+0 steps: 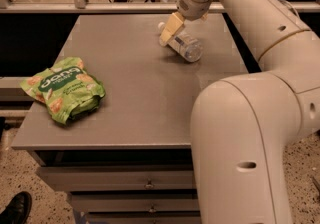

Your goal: Place blue plastic bottle upright

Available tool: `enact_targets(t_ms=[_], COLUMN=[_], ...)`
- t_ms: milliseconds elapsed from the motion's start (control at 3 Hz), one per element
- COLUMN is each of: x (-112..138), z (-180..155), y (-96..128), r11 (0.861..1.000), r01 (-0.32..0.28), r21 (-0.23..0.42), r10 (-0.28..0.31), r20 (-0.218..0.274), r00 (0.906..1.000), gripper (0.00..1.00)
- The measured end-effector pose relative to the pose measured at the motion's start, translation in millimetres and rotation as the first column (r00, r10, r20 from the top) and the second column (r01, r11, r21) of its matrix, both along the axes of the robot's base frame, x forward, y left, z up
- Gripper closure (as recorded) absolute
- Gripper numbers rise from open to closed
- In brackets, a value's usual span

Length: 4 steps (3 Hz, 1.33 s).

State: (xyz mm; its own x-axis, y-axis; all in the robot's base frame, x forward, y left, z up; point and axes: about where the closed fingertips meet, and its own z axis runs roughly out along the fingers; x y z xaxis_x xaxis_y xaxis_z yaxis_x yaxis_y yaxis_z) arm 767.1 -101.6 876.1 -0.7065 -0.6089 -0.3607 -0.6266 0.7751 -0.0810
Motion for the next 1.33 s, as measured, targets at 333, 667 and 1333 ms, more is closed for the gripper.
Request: enact_targets(t_ms=[333, 667, 1333], x=[12, 17, 18], z=[-11, -16, -19], y=[11, 24, 35], r11=[0.997, 0.996, 0.992], r01=[0.07, 0.091, 0.123], r21=[0.016, 0.017, -0.003], r10=[-0.07, -0.09, -0.123], r20=[-0.017, -0.031, -0.062], r00=[0.9974, 0.9955, 0.9904], gripper=[0.0, 0.13, 0.59])
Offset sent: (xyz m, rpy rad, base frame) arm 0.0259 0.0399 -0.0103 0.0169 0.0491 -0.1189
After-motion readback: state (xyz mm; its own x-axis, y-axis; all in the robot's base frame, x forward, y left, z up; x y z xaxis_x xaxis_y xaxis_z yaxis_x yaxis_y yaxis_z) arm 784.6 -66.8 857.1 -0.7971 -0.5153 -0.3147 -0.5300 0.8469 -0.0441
